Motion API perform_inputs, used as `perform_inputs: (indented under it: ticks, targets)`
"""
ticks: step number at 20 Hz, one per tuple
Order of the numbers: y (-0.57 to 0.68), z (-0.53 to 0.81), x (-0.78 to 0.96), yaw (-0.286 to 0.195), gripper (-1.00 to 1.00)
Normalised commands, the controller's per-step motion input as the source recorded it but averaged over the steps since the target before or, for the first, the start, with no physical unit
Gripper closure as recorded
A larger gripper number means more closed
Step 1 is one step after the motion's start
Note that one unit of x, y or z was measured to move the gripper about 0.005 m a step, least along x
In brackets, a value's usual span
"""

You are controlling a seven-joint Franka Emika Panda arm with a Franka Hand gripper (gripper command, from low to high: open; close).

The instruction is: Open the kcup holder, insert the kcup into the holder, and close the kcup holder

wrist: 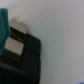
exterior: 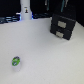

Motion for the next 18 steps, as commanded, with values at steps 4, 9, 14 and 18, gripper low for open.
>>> perform_inputs:
  ticks: [4,9,14,18]
  targets:
    - [0.66,-0.13,-0.34,-0.172,-1.00]
    - [0.67,-0.21,-0.30,-0.169,-1.00]
    - [0.62,-0.27,-0.29,-0.173,-1.00]
    - [0.53,-0.34,-0.25,-0.160,-1.00]
